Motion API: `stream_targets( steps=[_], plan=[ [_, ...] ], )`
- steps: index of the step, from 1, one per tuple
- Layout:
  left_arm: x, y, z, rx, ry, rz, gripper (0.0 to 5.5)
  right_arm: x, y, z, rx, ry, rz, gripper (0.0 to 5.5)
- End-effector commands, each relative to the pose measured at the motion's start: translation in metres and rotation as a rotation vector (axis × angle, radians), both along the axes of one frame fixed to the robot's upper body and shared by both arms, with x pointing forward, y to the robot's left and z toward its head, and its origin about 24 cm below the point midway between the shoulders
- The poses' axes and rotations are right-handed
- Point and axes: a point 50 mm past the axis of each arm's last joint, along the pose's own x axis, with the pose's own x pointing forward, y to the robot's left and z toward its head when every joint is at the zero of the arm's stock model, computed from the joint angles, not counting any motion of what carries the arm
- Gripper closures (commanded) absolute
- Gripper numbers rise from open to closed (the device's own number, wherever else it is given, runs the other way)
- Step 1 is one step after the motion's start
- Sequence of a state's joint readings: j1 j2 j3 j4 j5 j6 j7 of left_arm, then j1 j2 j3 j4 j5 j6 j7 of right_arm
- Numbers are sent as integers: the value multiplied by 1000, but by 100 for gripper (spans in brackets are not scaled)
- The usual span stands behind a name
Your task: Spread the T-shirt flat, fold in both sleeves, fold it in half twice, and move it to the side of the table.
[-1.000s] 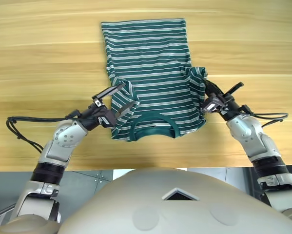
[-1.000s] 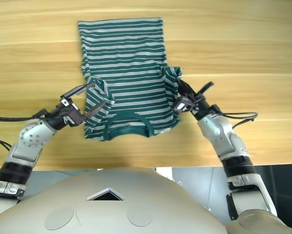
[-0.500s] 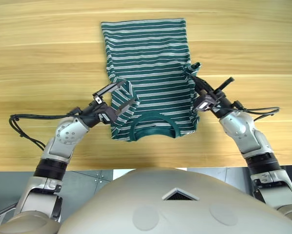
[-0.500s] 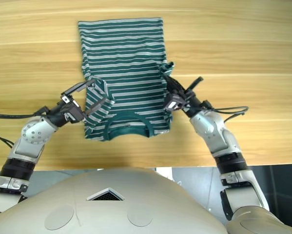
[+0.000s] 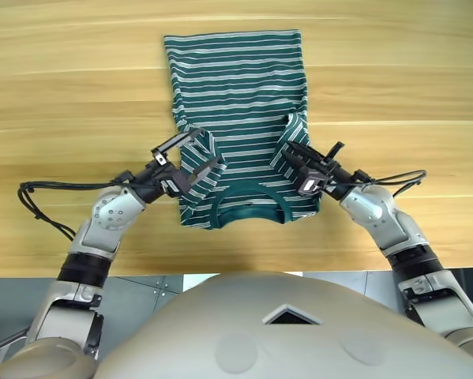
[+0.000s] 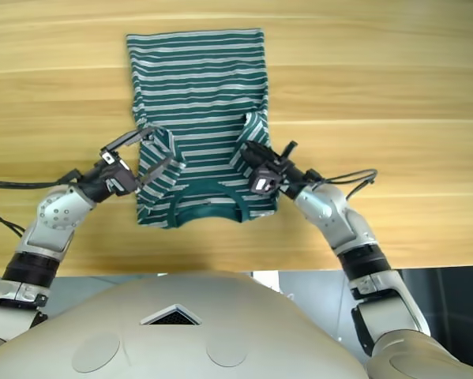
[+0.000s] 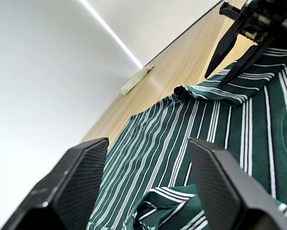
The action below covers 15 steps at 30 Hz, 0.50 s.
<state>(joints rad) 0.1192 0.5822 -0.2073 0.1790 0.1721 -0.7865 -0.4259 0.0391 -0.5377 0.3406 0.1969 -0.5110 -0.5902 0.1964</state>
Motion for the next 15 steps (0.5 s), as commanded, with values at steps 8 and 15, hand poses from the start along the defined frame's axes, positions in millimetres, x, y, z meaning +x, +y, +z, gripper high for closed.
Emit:
stream_targets(
  steps=[8, 15],
  plan=[
    [5, 59, 9, 283, -18, 140, 242, -6, -36, 51, 123, -74, -6, 317],
    [-34, 76, 5, 601, 193, -54, 242, -24, -99, 41, -173, 78, -103, 317]
  ],
)
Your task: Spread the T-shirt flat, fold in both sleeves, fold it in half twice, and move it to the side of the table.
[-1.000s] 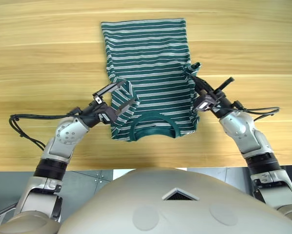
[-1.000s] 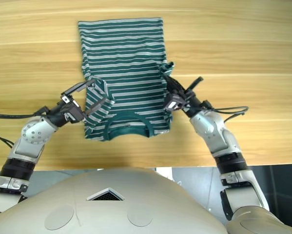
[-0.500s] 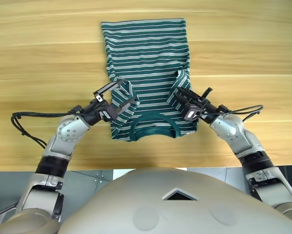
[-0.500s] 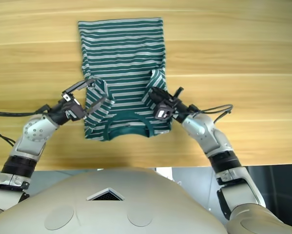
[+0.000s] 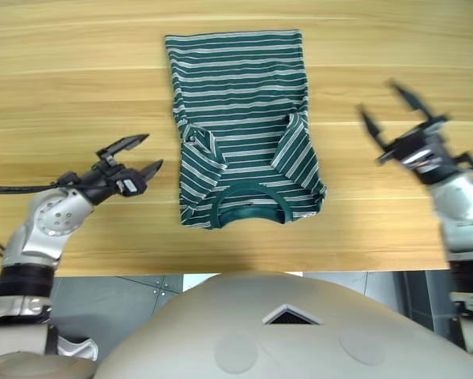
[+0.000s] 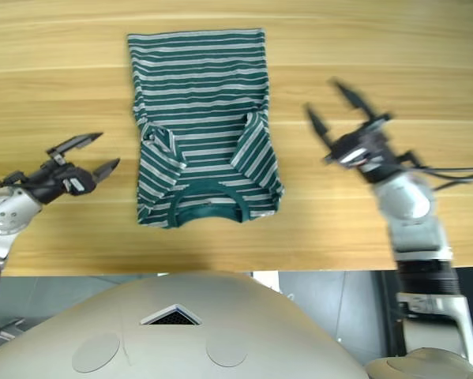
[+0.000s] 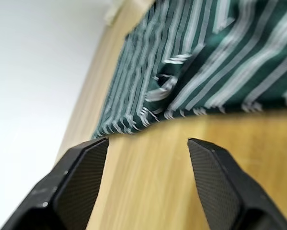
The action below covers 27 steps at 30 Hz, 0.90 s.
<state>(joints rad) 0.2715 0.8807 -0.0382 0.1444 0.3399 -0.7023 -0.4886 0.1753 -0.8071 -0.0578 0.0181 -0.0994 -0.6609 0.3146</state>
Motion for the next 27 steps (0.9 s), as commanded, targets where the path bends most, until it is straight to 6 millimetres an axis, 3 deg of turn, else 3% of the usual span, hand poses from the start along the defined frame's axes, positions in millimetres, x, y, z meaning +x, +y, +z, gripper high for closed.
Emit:
stream_targets(
  steps=[1, 4, 8, 12, 25, 27],
  plan=[
    [-17, -9, -2, 80, 127, -114, 242, -32, 3, -65, -283, 366, 107, 317],
    [-28, -16, -4, 66, 180, -150, 242, -44, 14, -82, -337, 470, 181, 317],
    [-43, -22, -6, 59, 241, -171, 242, -38, 15, -81, -361, 469, 193, 317],
    [-58, -48, -15, 0, 335, -299, 242, -28, 13, -77, -377, 445, 192, 317],
    [-41, -45, -31, 34, 347, -288, 242, -20, 17, -75, -370, 407, 214, 317],
    [-41, -42, -33, 34, 353, -277, 271, -21, 17, -75, -369, 409, 214, 312]
  ],
)
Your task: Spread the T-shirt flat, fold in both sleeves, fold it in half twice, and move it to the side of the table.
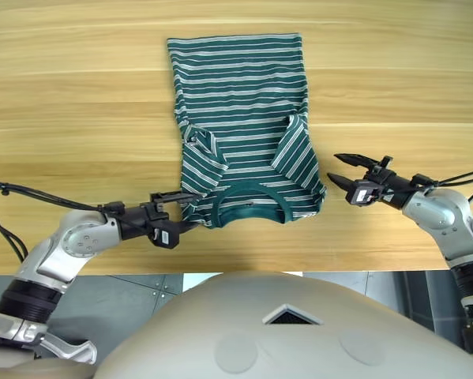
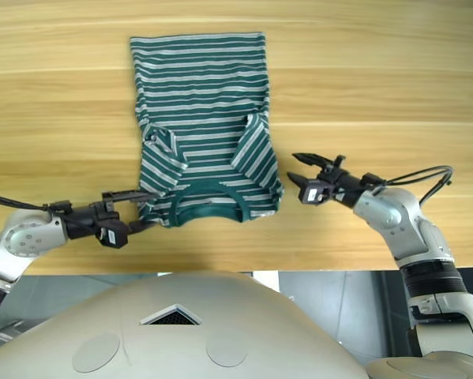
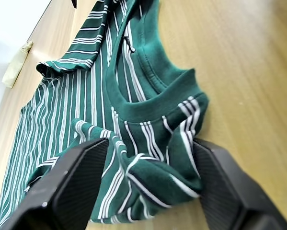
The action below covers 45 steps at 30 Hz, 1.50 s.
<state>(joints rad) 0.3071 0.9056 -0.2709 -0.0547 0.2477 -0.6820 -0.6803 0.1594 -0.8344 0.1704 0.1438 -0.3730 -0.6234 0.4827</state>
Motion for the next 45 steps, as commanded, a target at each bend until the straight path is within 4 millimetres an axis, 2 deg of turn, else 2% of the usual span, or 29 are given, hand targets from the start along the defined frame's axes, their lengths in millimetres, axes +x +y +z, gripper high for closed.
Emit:
stream_targets(
  steps=[1, 4, 8, 13, 16, 24, 34, 45],
  plan=[
    [-10, 16, -23, 136, 110, 23, 289, -3, 1, -3, -9, 14, 17, 312],
    [-17, 14, -24, 123, 133, 6, 342, -5, 3, -2, -12, 22, 37, 312],
    [-21, 12, -21, 98, 146, -6, 413, -21, 7, -5, -35, 93, 105, 312],
    [-19, 14, -18, 102, 142, 2, 501, -42, 5, 9, -90, 137, 183, 312],
    [-18, 13, -18, 88, 136, 10, 534, -42, 8, 15, -92, 134, 208, 312],
    [-9, 5, -19, 36, 91, 45, 539, -28, 15, 10, -75, 97, 210, 312],
    [-5, 3, -22, 32, 84, 40, 539, -29, 24, 4, -74, 116, 271, 312],
    [-12, 6, -14, -37, 71, 120, 539, -29, 19, 8, -65, 90, 229, 529]
  ],
)
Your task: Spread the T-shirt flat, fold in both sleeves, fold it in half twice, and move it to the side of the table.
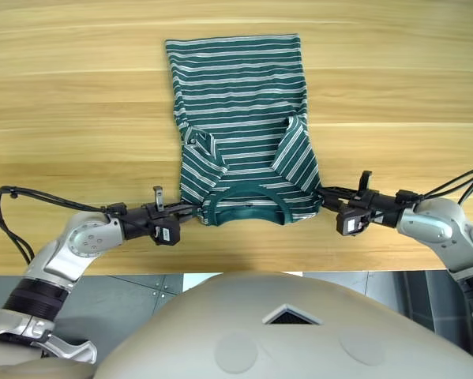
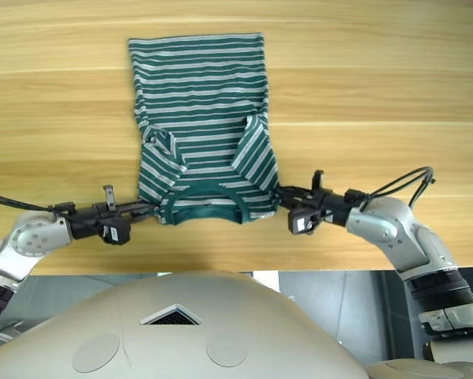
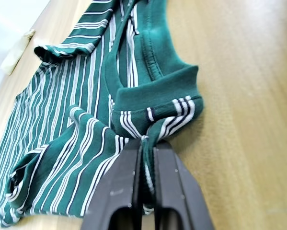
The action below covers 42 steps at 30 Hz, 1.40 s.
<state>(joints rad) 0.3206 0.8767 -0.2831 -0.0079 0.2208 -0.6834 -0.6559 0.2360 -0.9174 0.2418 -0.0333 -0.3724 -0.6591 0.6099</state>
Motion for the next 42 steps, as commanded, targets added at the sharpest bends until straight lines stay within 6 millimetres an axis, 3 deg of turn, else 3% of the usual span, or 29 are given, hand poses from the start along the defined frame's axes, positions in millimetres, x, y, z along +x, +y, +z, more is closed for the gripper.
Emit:
stream_targets(
  steps=[1, 12, 16, 19, 23, 30, 35, 42],
  plan=[
    [-11, 5, -5, 3, 39, 67, 539, -2, -5, 4, 0, -14, -34, 547],
    [-49, -6, 9, -81, 99, 109, 539, -37, 1, 17, 163, 21, -182, 549],
    [-40, 1, 20, -116, 21, 187, 539, -37, 4, 23, 242, -2, -240, 549],
    [-6, 1, 35, -205, -137, 247, 539, -13, 11, 39, 354, -127, -254, 549],
    [45, -8, 41, -313, -285, 325, 539, 40, 14, 57, 427, -338, -319, 549],
    [116, -18, 48, -390, -408, 452, 539, 108, 37, 53, 462, -452, -384, 549],
    [154, -15, 38, -373, -437, 566, 539, 148, 51, 39, 444, -481, -457, 549],
    [180, -18, 13, -343, -392, 685, 539, 187, 64, 23, 416, -485, -551, 549]
  ],
)
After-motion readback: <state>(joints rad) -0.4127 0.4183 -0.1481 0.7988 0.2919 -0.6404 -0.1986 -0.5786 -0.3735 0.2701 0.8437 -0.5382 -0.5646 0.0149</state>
